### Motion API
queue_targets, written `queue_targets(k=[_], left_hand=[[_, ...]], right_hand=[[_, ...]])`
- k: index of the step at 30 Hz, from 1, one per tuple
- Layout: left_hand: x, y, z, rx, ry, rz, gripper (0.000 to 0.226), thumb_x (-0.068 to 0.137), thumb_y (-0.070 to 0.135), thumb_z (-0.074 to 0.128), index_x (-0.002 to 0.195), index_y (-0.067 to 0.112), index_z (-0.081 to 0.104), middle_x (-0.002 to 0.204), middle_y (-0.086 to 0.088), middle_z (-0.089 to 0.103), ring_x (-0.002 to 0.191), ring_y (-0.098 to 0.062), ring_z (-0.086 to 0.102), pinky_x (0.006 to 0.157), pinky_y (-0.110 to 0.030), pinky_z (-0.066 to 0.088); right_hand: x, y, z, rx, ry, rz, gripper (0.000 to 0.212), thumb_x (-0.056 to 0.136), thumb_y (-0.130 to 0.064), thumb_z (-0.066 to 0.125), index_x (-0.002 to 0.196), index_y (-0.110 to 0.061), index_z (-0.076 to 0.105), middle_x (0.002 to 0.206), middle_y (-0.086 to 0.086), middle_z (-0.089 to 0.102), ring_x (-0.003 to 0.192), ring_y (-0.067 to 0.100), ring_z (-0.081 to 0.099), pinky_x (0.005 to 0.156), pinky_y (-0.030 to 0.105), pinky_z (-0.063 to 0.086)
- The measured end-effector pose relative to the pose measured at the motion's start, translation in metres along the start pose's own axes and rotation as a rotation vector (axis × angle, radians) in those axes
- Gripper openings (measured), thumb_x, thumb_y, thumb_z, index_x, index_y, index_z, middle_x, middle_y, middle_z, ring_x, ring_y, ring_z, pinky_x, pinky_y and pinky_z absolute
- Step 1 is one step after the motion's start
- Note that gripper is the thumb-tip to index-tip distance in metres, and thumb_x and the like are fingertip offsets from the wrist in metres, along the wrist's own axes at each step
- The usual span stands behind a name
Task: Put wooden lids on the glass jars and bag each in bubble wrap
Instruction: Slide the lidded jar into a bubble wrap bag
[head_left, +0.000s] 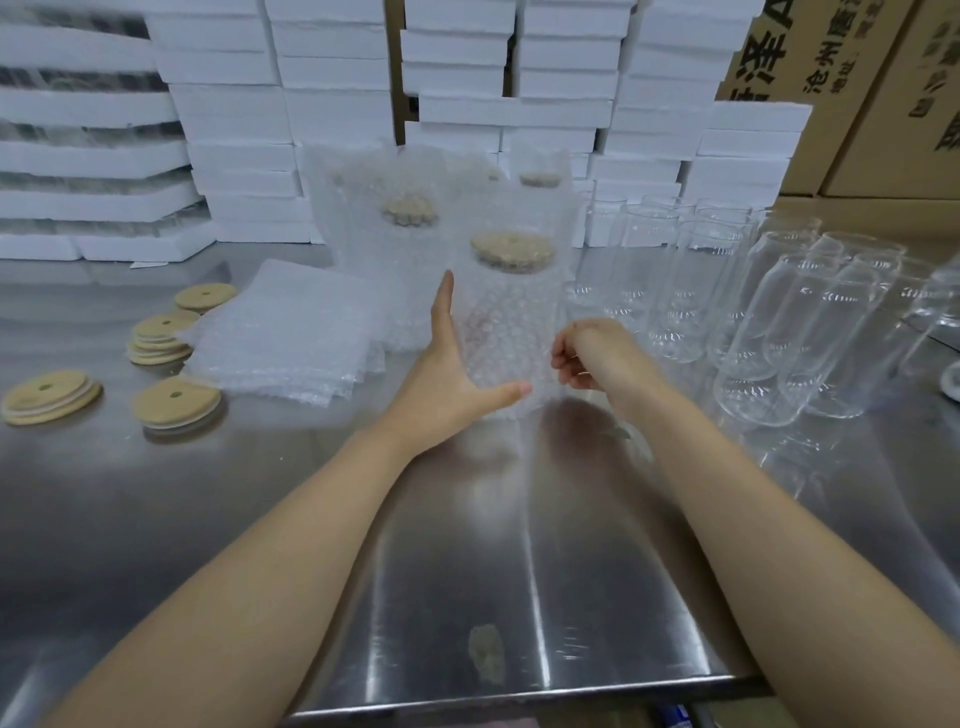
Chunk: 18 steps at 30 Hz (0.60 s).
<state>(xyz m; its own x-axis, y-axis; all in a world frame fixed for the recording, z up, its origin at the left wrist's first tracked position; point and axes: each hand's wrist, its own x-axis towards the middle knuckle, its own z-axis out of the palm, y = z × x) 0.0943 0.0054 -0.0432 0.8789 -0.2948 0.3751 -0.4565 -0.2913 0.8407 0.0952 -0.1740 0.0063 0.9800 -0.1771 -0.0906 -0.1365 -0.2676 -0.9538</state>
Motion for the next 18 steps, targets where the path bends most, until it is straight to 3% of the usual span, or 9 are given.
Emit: queue_targets(k=[4, 7, 10, 11, 13, 15, 18], left_hand=[[0.011, 0.006, 0.025, -0.059, 0.194, -0.009, 0.121, 0.064, 0.036, 0.086, 0.149, 0.035, 0.000, 0.135, 0.012, 0.041, 0.109, 0.031, 0.036, 0.084, 0.010, 0.026], [0.029, 0.014, 0.050, -0.118, 0.332, -0.022, 0.119, 0.063, 0.034, 0.087, 0.151, 0.027, 0.007, 0.143, 0.001, 0.042, 0.129, 0.002, 0.039, 0.092, 0.004, 0.026], [0.055, 0.018, 0.073, -0.150, 0.436, -0.019, 0.118, 0.064, 0.027, 0.088, 0.151, 0.021, 0.009, 0.150, -0.004, 0.035, 0.137, -0.009, 0.032, 0.105, -0.011, 0.027], [0.064, 0.018, 0.079, -0.149, 0.460, -0.023, 0.118, 0.064, 0.025, 0.088, 0.152, 0.019, 0.009, 0.151, -0.005, 0.033, 0.139, -0.011, 0.030, 0.111, -0.019, 0.027], [0.080, 0.014, 0.088, -0.142, 0.498, -0.034, 0.118, 0.065, 0.026, 0.087, 0.152, 0.018, 0.009, 0.152, -0.005, 0.030, 0.141, -0.013, 0.027, 0.114, -0.024, 0.024], [0.096, 0.008, 0.094, -0.132, 0.526, -0.040, 0.116, 0.065, 0.028, 0.087, 0.152, 0.018, 0.010, 0.151, -0.004, 0.031, 0.141, -0.013, 0.027, 0.113, -0.025, 0.025], [0.116, -0.004, 0.096, -0.109, 0.578, -0.036, 0.112, 0.068, 0.027, 0.084, 0.152, 0.018, 0.011, 0.147, -0.006, 0.033, 0.139, -0.016, 0.030, 0.111, -0.028, 0.029]], right_hand=[[0.005, -0.005, -0.015, 0.011, 0.099, -0.115, 0.029, 0.077, 0.004, 0.041, 0.056, -0.010, 0.056, 0.042, 0.001, 0.055, 0.034, 0.012, 0.046, 0.039, 0.016, 0.034], [0.011, 0.004, -0.014, 0.189, 0.375, -0.257, 0.029, 0.078, 0.002, 0.041, 0.060, -0.013, 0.057, 0.053, 0.001, 0.058, 0.042, 0.013, 0.050, 0.039, 0.015, 0.036], [0.014, 0.023, -0.002, 0.255, 0.551, -0.345, 0.032, 0.087, 0.000, 0.039, 0.074, -0.022, 0.058, 0.074, -0.002, 0.060, 0.071, 0.021, 0.059, 0.067, 0.030, 0.053], [0.018, 0.027, 0.001, 0.251, 0.545, -0.348, 0.033, 0.089, -0.001, 0.038, 0.078, -0.024, 0.058, 0.079, -0.003, 0.061, 0.078, 0.022, 0.060, 0.078, 0.039, 0.054], [0.028, 0.033, 0.006, 0.264, 0.483, -0.339, 0.031, 0.093, -0.004, 0.038, 0.086, -0.024, 0.060, 0.085, -0.004, 0.062, 0.078, 0.017, 0.061, 0.086, 0.048, 0.054], [0.038, 0.034, 0.009, 0.224, 0.425, -0.352, 0.026, 0.095, -0.009, 0.040, 0.098, -0.021, 0.063, 0.090, -0.007, 0.063, 0.085, 0.017, 0.064, 0.089, 0.050, 0.053], [0.052, 0.034, 0.014, 0.182, 0.336, -0.371, 0.029, 0.098, -0.014, 0.042, 0.118, -0.012, 0.062, 0.115, 0.002, 0.064, 0.110, 0.024, 0.061, 0.099, 0.049, 0.048]])
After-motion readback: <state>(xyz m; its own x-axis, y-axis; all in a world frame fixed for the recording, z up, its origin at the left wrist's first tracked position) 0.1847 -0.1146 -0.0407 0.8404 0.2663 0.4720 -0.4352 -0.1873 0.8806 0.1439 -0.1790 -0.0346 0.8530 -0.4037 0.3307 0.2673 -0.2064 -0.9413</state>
